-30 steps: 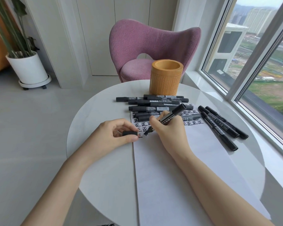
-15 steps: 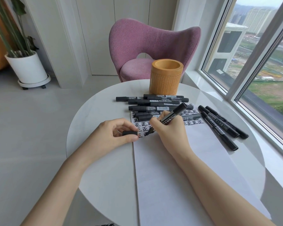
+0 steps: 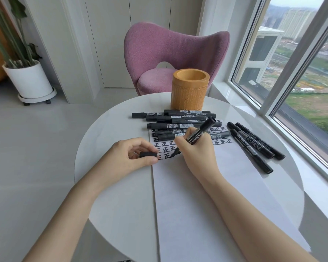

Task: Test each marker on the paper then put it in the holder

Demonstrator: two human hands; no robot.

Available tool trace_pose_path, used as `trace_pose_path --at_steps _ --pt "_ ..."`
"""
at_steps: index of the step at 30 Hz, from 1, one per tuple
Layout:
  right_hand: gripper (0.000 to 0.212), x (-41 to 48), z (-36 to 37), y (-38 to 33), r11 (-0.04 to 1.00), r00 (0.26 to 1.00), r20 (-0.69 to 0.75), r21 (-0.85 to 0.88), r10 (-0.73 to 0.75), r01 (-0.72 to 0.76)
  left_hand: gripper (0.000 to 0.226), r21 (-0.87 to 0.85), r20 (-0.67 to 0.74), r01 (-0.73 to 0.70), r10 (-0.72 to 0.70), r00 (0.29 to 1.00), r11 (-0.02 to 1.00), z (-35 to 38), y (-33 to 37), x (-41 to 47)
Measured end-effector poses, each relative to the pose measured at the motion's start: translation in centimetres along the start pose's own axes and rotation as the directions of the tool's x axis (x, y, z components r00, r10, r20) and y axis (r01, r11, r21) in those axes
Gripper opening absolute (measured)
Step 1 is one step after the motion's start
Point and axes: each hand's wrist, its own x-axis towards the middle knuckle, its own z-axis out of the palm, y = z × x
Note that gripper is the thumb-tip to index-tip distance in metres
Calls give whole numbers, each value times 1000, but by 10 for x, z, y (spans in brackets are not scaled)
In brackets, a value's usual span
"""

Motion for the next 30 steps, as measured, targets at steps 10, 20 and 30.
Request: trace_pose_path --at_steps 10,20,30 --pt "36 3 -6 -4 959 991 -3 252 137 -132 12 -37 -37 -36 35 999 999 -1 4 2" --pt "40 0 -8 -13 798 968 188 551 167 -245 31 -212 -146 -11 -20 989 977 2 10 6" --pt "44 -2 -1 -15 836 967 240 509 87 -202 29 -344 -128 -10 -37 991 939 19 21 5"
